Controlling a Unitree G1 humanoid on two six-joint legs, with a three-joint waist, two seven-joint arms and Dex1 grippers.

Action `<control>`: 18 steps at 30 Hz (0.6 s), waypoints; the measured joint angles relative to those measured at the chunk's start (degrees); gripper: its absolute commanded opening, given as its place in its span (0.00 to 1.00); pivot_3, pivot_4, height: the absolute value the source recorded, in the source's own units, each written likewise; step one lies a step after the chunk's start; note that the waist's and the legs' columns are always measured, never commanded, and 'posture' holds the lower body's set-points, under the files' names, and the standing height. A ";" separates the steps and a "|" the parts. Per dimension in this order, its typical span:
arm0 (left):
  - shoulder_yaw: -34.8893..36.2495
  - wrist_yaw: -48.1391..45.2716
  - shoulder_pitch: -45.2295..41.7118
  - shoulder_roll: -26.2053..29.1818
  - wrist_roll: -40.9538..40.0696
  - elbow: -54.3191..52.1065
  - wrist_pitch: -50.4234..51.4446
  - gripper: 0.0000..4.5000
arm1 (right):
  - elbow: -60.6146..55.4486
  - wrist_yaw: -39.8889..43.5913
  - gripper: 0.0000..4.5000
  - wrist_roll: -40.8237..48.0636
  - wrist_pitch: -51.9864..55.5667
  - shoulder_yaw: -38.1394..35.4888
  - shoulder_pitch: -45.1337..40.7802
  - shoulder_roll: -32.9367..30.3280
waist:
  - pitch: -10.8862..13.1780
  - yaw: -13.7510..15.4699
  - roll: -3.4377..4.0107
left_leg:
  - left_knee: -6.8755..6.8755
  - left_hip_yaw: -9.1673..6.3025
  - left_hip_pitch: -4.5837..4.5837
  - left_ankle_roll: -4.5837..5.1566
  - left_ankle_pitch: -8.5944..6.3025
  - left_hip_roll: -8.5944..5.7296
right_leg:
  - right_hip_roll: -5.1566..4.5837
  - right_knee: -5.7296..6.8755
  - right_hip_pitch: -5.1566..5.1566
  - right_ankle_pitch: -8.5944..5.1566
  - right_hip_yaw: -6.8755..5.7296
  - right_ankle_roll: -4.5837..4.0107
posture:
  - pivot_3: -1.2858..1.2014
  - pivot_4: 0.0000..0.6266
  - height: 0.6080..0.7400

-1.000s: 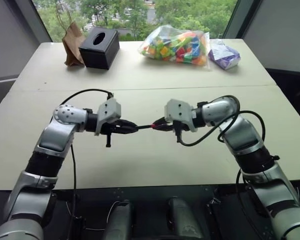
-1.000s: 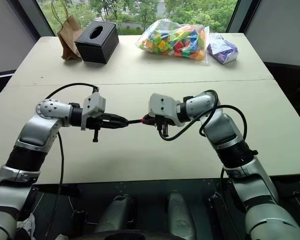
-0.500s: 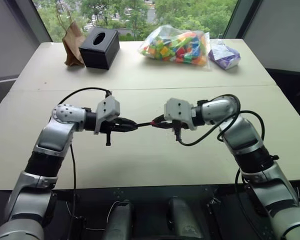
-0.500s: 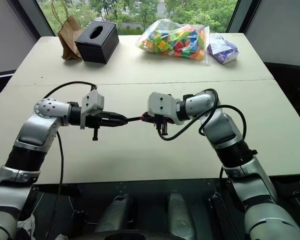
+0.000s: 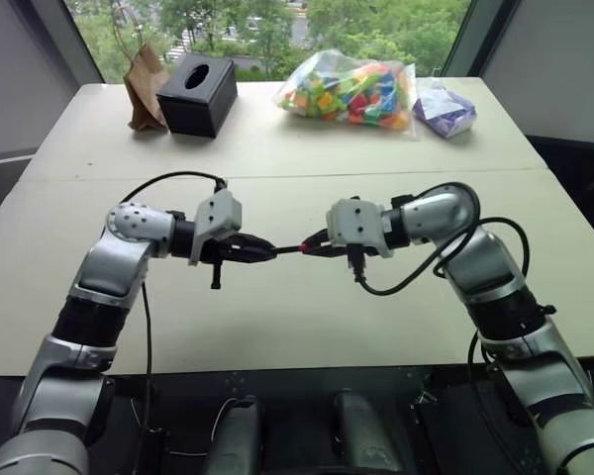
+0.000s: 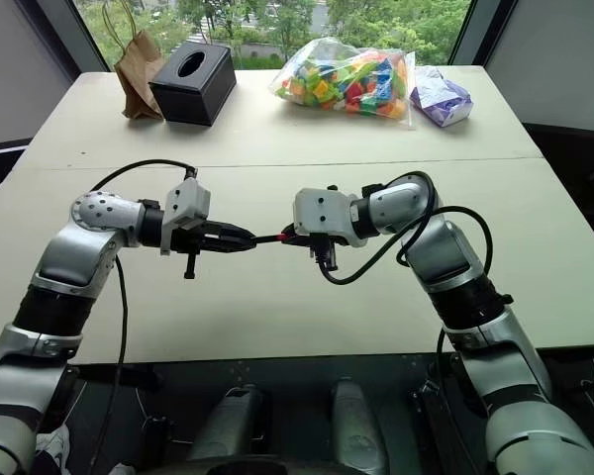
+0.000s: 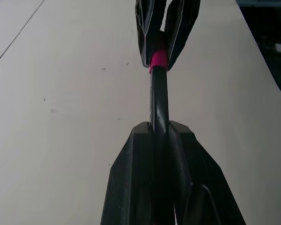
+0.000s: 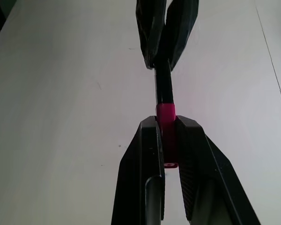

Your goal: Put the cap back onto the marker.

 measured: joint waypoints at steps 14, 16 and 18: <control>-0.50 0.22 -0.28 0.10 1.16 0.13 -0.98 0.00 | 0.96 0.49 0.01 -1.19 -0.48 0.50 -0.75 0.21 | 0.00 -0.01 0.00 | 0.00 0.00 0.00 0.00 0.00 0.00 | 0.00 0.00 0.00 0.00 0.00 0.00 | 0.52 0.24 1.00; -0.44 0.54 -0.09 0.10 1.14 -0.08 -0.94 0.00 | 1.01 0.35 0.01 -1.29 -0.60 0.50 -0.74 0.21 | 0.00 0.00 0.00 | 0.00 0.00 0.00 0.00 0.00 0.00 | 0.00 0.00 0.00 0.00 0.00 0.00 | 0.52 0.24 1.00; -0.13 1.29 0.70 0.18 1.10 -0.86 -0.85 0.00 | 1.18 0.34 0.22 -1.36 -1.12 0.52 -0.69 0.03 | 0.00 -0.01 0.00 | 0.00 -0.01 0.00 0.00 0.00 0.00 | 0.00 0.00 0.00 0.00 0.00 0.00 | 0.52 0.24 1.00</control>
